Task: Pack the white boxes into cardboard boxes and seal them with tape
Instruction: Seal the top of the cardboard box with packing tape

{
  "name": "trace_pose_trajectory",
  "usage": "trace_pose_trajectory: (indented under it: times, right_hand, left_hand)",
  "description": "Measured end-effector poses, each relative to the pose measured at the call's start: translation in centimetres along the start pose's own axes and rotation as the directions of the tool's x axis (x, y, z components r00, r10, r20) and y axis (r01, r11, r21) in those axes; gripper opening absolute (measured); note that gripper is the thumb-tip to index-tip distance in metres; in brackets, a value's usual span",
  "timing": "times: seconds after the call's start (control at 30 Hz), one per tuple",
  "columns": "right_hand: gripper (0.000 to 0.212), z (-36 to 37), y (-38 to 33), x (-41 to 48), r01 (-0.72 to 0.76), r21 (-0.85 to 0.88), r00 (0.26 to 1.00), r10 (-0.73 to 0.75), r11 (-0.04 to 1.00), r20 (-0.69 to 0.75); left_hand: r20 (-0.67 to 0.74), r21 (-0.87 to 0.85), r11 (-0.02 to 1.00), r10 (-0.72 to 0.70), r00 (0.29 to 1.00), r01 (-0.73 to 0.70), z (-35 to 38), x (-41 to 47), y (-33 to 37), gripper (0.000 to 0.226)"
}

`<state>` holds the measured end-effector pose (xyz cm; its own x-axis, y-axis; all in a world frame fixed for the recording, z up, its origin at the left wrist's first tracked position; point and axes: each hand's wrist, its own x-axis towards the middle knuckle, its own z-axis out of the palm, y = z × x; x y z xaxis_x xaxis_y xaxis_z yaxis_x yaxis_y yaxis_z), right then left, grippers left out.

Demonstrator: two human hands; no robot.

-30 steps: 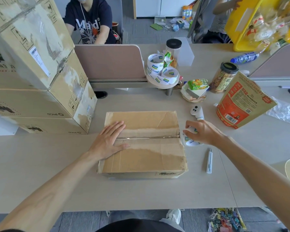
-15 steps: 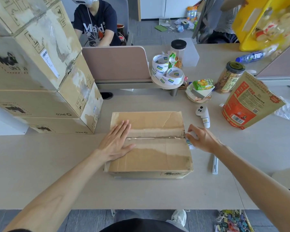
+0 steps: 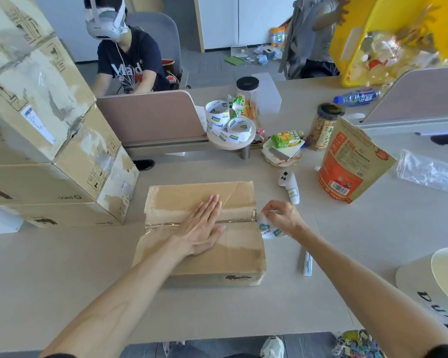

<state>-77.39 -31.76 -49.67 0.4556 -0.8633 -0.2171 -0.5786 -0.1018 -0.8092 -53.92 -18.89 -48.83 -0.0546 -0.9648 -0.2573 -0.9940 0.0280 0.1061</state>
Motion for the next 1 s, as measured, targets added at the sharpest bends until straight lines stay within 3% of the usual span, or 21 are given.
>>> trace_pose_trajectory:
  times: [0.2,0.33,0.43,0.53,0.7,0.9,1.0]
  right_hand:
    - [0.015,-0.5,0.1,0.1,-0.009,0.013,0.999,0.009,1.000,0.050]
    - [0.016,-0.4,0.2,-0.1,-0.047,0.040,0.998,0.045,0.998,0.034]
    - [0.018,-0.3,0.1,-0.4,-0.065,0.074,0.996,0.061,0.995,0.058]
    - [0.022,0.7,0.6,-1.5,-0.103,0.129,0.989,0.088,0.986,0.117]
    - [0.013,1.2,1.5,-2.9,-0.069,0.237,0.980,0.022,0.969,0.196]
    - [0.041,2.8,4.4,-4.3,0.045,0.316,0.985,-0.095,0.948,0.146]
    - [0.044,3.4,5.6,-4.3,-0.005,0.381,0.985,-0.062,0.925,0.163]
  left_hand:
    - [-0.013,-0.188,0.920,-0.352,0.936,0.343,0.2,2.9,6.4,0.074]
    - [-0.070,-0.255,0.856,-0.480,0.874,0.450,0.2,4.6,9.1,0.079]
    - [-0.110,-0.239,0.856,-0.493,0.863,0.459,0.7,5.1,10.1,0.076]
    - [-0.121,-0.217,0.872,-0.471,0.874,0.440,0.9,5.5,11.3,0.087]
    - [-0.163,-0.140,0.926,-0.370,0.915,0.350,1.6,4.5,8.7,0.071]
    - [-0.119,-0.114,0.953,-0.295,0.948,0.282,1.3,3.8,6.4,0.077]
    - [-0.119,-0.121,0.950,-0.301,0.946,0.287,1.1,3.7,6.7,0.077]
